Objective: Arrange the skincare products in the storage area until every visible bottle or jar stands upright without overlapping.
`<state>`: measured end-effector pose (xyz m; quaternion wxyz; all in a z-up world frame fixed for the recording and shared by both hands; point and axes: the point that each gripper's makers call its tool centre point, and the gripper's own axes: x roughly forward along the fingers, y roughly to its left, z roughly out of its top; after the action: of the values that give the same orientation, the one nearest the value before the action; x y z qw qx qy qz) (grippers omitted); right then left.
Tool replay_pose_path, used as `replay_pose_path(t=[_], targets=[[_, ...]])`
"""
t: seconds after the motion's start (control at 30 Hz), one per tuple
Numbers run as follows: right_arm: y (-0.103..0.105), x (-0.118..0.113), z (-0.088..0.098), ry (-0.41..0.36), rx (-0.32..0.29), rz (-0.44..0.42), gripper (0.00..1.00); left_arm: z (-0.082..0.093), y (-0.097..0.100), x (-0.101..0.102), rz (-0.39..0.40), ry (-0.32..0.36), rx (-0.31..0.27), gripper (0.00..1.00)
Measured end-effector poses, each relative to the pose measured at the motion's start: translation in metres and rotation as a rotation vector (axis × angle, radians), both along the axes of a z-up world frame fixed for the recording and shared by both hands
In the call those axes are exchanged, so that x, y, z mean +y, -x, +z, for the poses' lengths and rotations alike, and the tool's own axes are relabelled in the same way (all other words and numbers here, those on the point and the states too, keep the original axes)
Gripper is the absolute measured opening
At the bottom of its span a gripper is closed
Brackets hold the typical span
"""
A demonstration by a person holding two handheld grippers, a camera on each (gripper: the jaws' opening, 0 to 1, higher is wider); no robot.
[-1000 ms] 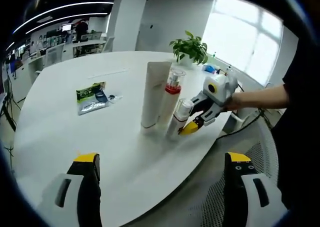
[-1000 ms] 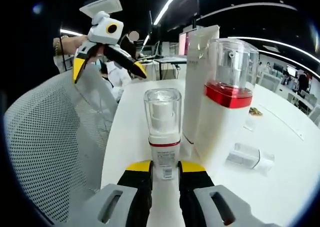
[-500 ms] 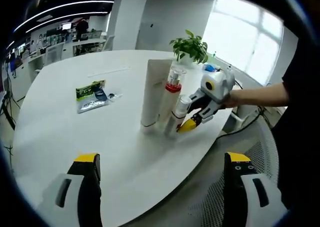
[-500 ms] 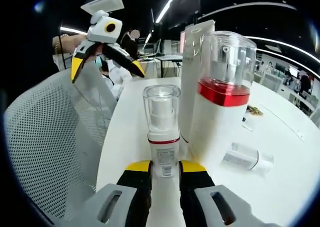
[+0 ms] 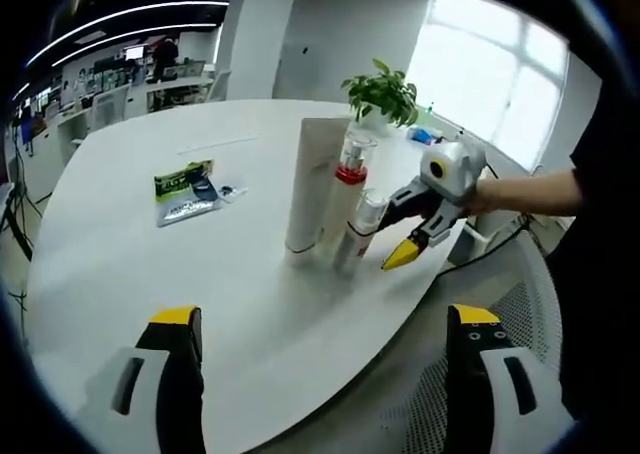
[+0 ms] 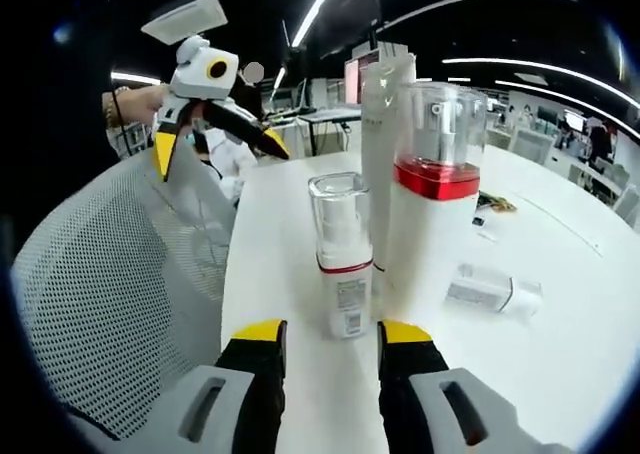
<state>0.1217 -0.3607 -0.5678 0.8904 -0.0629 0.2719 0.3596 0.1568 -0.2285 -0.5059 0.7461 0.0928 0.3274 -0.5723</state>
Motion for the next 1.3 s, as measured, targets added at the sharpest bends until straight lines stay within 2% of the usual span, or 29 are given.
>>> replay_pose_path(t=[0.23,0.53,0.9,1.2,1.3], targets=[[0.007,0.001,0.013,-0.039,-0.006,-0.064,0.45,0.002,-0.004,0.000,0.025,0.016,0.001,0.94],[0.015,0.004,0.030,-0.052,-0.005,-0.173,0.65,0.002,-0.022,0.018,0.088,0.015,-0.001,0.92],[0.015,-0.004,0.062,-0.102,-0.076,-0.312,0.80,0.000,-0.047,0.030,0.133,0.007,-0.004,0.92],[0.019,-0.007,0.060,-0.063,-0.063,-0.383,0.97,-0.001,-0.052,0.035,0.151,0.001,-0.003,0.92],[0.017,-0.011,0.060,-0.076,-0.065,-0.435,0.99,-0.002,-0.051,0.038,0.156,-0.001,-0.001,0.92]])
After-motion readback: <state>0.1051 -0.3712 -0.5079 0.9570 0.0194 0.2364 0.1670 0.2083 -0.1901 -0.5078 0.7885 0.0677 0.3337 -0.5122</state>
